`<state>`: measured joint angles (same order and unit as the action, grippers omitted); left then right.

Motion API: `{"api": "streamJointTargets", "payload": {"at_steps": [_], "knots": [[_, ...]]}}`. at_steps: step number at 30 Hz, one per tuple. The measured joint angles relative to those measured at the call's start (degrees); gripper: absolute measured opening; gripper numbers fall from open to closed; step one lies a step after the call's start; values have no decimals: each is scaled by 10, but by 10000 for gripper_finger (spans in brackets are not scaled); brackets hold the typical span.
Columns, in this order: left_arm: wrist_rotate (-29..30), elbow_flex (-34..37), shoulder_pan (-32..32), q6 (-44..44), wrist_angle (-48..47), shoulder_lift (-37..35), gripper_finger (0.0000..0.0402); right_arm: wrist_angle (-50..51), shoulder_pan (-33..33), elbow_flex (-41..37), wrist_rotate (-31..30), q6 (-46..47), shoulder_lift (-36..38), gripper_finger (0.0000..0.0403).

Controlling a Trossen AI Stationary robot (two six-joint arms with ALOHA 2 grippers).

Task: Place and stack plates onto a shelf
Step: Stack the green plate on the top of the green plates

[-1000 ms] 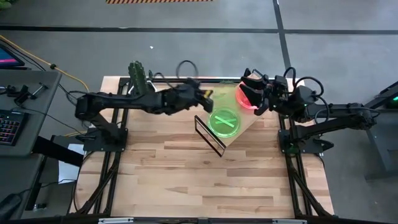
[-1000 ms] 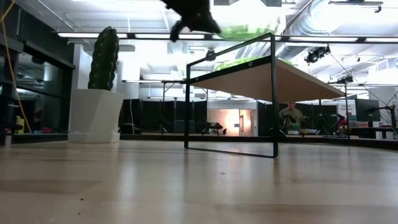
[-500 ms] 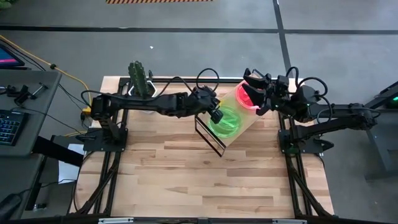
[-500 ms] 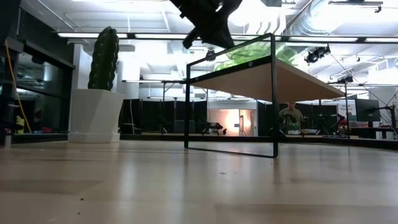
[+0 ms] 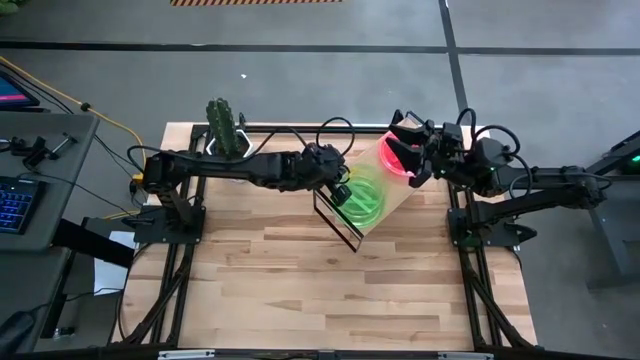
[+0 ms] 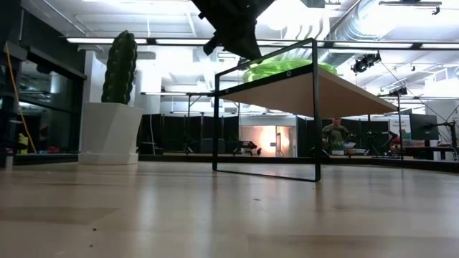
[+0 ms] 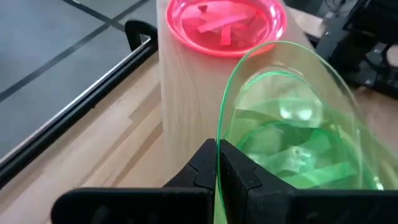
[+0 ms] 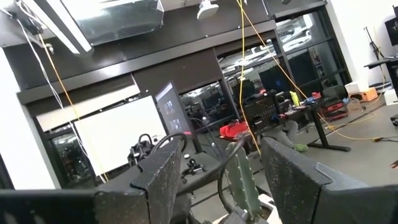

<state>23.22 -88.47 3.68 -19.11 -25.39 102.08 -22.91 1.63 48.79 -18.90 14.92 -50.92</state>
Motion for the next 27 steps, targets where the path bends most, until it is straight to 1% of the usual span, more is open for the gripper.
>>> {"api": "streamJointTargets", "payload": {"at_steps": [4,8,13,22,25,27], "knots": [[-5,1,1,3,0,0,1,8,0,0,0,0,0,204],[-32,1,3,16,0,0,15,10,0,0,0,0,0,204],[-75,1,14,18,-2,0,51,11,0,0,0,0,0,204],[-79,-2,18,23,-6,-2,126,13,0,0,0,7,0,204],[-82,-12,26,29,-10,-23,141,16,0,0,0,15,0,204],[-88,-14,35,34,-11,-53,146,27,0,0,0,12,0,204]]}}
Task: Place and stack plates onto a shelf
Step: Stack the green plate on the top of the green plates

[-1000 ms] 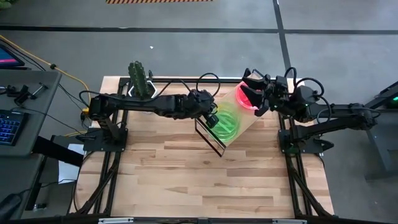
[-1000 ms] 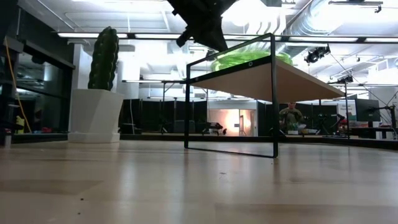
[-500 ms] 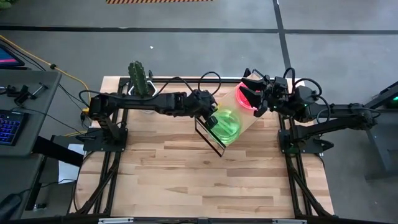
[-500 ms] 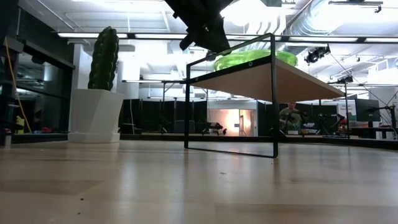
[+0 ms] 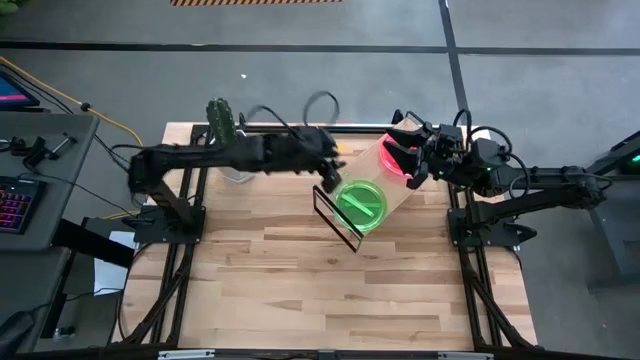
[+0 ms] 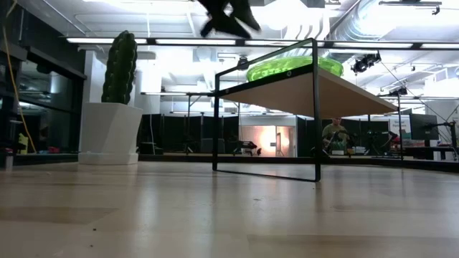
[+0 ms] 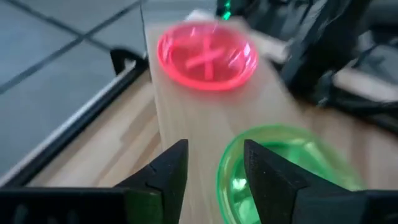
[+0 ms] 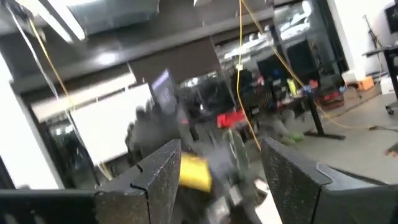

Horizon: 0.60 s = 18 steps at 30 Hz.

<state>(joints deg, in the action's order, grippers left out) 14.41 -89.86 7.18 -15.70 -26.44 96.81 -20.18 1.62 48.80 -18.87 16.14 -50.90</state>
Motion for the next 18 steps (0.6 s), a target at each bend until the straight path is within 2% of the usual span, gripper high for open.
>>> {"api": "streamJointTargets", "payload": {"at_steps": [3,6,8,10,13,14,18], "knots": [[-23,0,13,16,-4,-54,148,60,0,2,12,5,10,204],[-24,21,19,42,8,-124,143,214,-5,29,16,35,18,192],[-25,49,19,58,32,-177,137,313,-13,50,17,56,12,167],[-40,88,15,72,83,-229,131,388,-23,70,23,73,-4,125],[-78,167,10,74,179,-303,123,451,-36,92,49,79,-44,35],[-89,196,10,69,214,-326,121,468,-40,98,60,76,-62,18],[-94,297,9,20,341,-397,116,535,-42,119,93,56,-133,22]]}}
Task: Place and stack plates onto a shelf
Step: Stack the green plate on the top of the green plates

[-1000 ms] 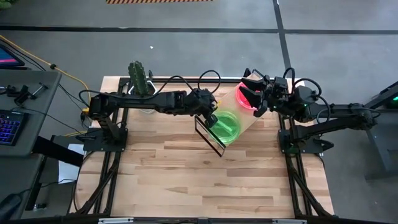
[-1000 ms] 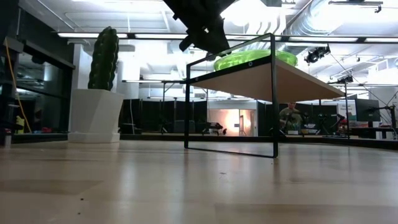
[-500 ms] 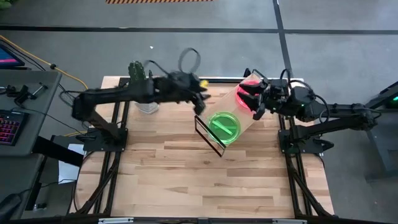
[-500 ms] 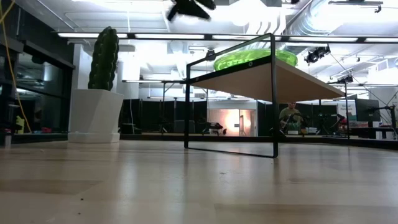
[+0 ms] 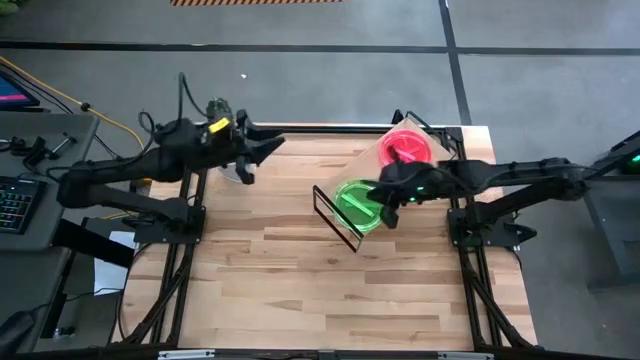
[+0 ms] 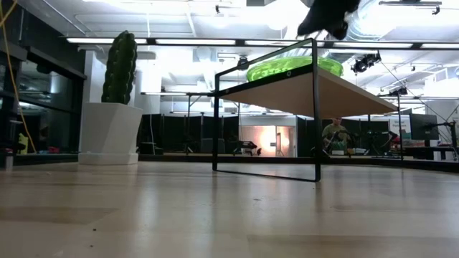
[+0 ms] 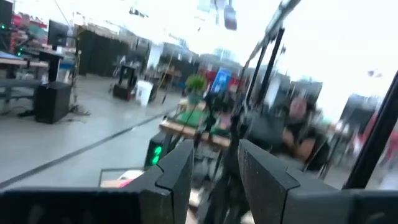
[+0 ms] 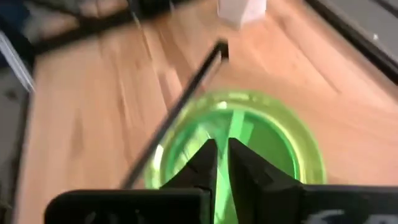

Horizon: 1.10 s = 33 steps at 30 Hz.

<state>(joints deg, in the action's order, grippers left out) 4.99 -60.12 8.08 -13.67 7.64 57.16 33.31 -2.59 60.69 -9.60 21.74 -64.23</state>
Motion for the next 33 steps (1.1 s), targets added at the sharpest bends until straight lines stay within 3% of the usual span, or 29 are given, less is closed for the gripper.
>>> {"api": "streamJointTargets", "payload": {"at_steps": [7,17,25,33], "knots": [[12,74,0,-43,78,-46,115,24,32,12,21,-52,-76,5],[13,76,0,-47,77,-46,115,77,75,12,31,-99,-120,0],[13,76,0,-47,77,-46,115,20,76,12,93,-155,-125,0],[13,76,0,-47,77,-46,115,27,75,12,145,-190,-134,0]]}}
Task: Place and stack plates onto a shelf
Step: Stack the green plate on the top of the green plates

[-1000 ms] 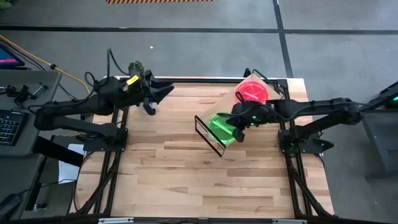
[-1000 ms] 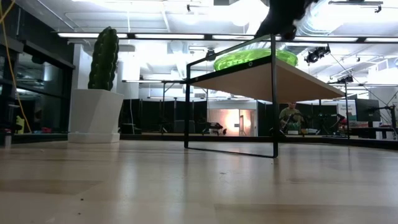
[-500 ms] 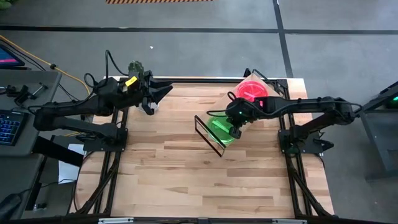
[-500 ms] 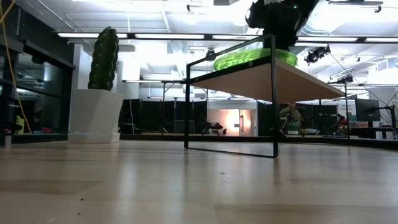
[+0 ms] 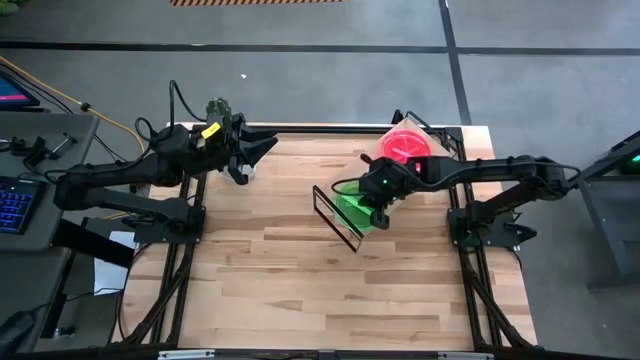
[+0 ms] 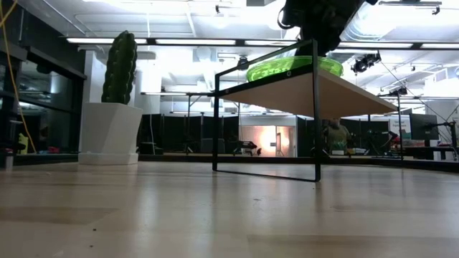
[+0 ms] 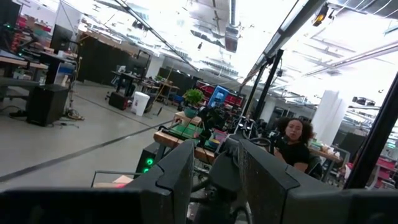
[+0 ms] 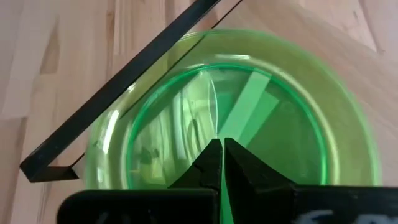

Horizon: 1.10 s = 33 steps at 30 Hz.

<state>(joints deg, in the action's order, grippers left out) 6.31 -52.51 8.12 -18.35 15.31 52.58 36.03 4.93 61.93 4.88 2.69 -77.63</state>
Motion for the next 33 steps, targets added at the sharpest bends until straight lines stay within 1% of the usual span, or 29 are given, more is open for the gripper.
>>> {"api": "streamJointTargets", "payload": {"at_steps": [9,17,24,33], "knots": [[0,0,0,0,0,0,115,8,-1,0,10,-21,-20,0],[1,0,0,0,0,0,115,13,7,1,-63,-26,-23,0],[1,0,0,0,0,0,115,36,25,0,-69,-26,-8,0],[1,0,0,12,-2,0,115,75,26,10,-85,-27,8,0]]}}
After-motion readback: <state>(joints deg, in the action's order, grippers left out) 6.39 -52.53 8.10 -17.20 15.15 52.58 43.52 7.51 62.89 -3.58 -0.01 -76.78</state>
